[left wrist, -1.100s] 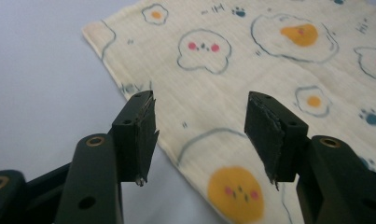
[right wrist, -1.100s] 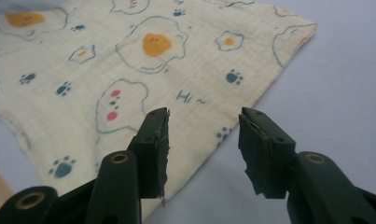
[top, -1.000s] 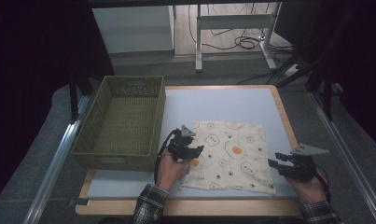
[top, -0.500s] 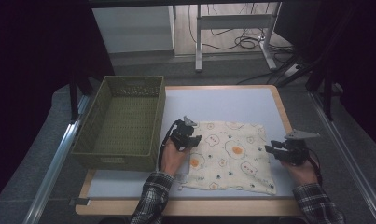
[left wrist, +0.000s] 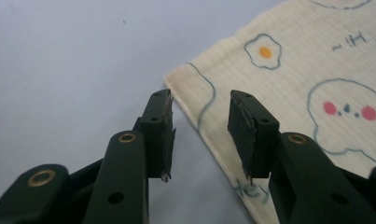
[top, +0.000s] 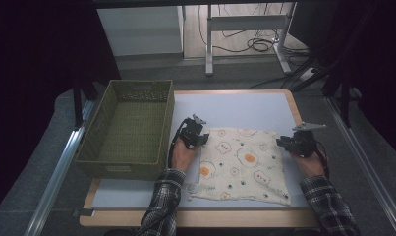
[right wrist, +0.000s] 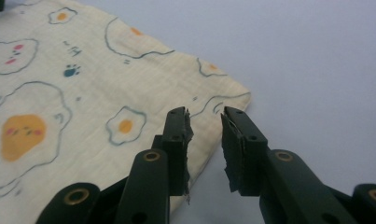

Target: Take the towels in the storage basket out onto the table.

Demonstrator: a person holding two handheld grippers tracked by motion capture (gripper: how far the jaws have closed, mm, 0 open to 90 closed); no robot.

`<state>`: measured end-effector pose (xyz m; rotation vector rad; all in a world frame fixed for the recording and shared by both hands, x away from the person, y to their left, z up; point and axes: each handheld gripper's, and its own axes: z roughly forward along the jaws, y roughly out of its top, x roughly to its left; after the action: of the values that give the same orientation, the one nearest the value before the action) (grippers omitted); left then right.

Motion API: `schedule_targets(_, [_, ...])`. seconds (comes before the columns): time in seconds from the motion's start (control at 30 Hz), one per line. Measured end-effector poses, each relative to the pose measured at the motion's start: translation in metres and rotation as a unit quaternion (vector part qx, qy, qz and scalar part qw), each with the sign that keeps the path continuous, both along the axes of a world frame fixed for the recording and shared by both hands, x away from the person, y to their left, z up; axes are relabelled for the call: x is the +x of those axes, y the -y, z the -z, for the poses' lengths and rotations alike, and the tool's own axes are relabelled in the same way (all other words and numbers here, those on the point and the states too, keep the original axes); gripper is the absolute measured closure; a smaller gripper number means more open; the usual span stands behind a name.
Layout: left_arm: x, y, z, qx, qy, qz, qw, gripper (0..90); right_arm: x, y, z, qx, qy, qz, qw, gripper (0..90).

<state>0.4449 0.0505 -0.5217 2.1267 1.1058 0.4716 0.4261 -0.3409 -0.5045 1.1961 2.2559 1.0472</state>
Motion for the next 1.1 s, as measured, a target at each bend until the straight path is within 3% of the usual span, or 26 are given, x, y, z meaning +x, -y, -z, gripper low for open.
schedule_targets(0.2, [0.007, 0.001, 0.000, -0.007, 0.005, 0.001, 1.0000, 57.7, 0.019, -0.004, 0.005, 0.001, -0.003, 0.012, 0.9999, 71.6])
schedule_targets(0.47, [0.022, 0.009, 0.007, 0.014, 0.016, -0.007, 0.9997, 54.6, 0.035, -0.007, 0.009, -0.010, -0.003, 0.021, 0.9997, 68.7])
schedule_targets(0.57, [0.026, 0.010, 0.011, 0.024, 0.016, -0.004, 0.9996, 52.8, 0.038, -0.011, 0.012, -0.029, -0.007, 0.017, 0.9994, 66.0])
schedule_targets(0.6, [0.027, 0.010, 0.011, 0.022, 0.015, -0.007, 0.9996, 51.5, 0.039, -0.011, 0.013, -0.037, -0.008, 0.015, 0.9992, 64.7])
schedule_targets(0.67, [0.030, 0.008, 0.012, 0.014, 0.010, -0.008, 0.9998, 49.9, 0.041, -0.011, 0.014, -0.031, -0.011, 0.017, 0.9993, 64.7])
schedule_targets(0.73, [0.033, 0.006, 0.013, -0.006, -0.001, -0.007, 1.0000, 49.7, 0.043, -0.011, 0.014, -0.026, -0.016, 0.017, 0.9994, 68.4])
schedule_targets(0.77, [0.033, 0.005, 0.014, -0.022, -0.010, -0.003, 0.9997, 54.5, 0.044, -0.011, 0.013, -0.025, -0.020, 0.016, 0.9994, 72.3])
schedule_targets(0.8, [0.033, 0.005, 0.014, -0.022, -0.010, -0.003, 0.9997, 61.6, 0.044, -0.011, 0.013, -0.025, -0.020, 0.016, 0.9994, 72.3])
schedule_targets(0.83, [0.032, 0.005, 0.014, -0.030, -0.013, -0.003, 0.9994, 64.6, 0.043, -0.013, 0.012, -0.019, -0.031, 0.012, 0.9993, 84.0])
schedule_targets(0.87, [0.031, 0.006, 0.015, -0.036, -0.014, 0.002, 0.9992, 69.7, 0.043, -0.014, 0.012, -0.019, -0.033, 0.013, 0.9992, 85.4])
schedule_targets(0.93, [0.030, 0.006, 0.014, -0.038, -0.017, 0.005, 0.9991, 74.3, 0.042, -0.016, 0.011, -0.025, -0.033, 0.013, 0.9991, 86.2])
schedule_targets(0.97, [0.028, 0.010, 0.013, -0.026, -0.011, 0.011, 0.9995, 84.0, 0.041, -0.018, 0.010, -0.038, -0.034, 0.010, 0.9987, 86.8])
schedule_targets(1.07, [0.023, 0.014, 0.011, -0.010, 0.004, 0.018, 0.9998, 85.3, 0.037, -0.019, 0.007, -0.041, -0.030, 0.002, 0.9987, 86.8])
schedule_targets(1.1, [0.021, 0.013, 0.009, -0.014, 0.008, 0.019, 0.9997, 85.3, 0.035, -0.018, 0.005, -0.037, -0.025, -0.001, 0.9990, 86.8])
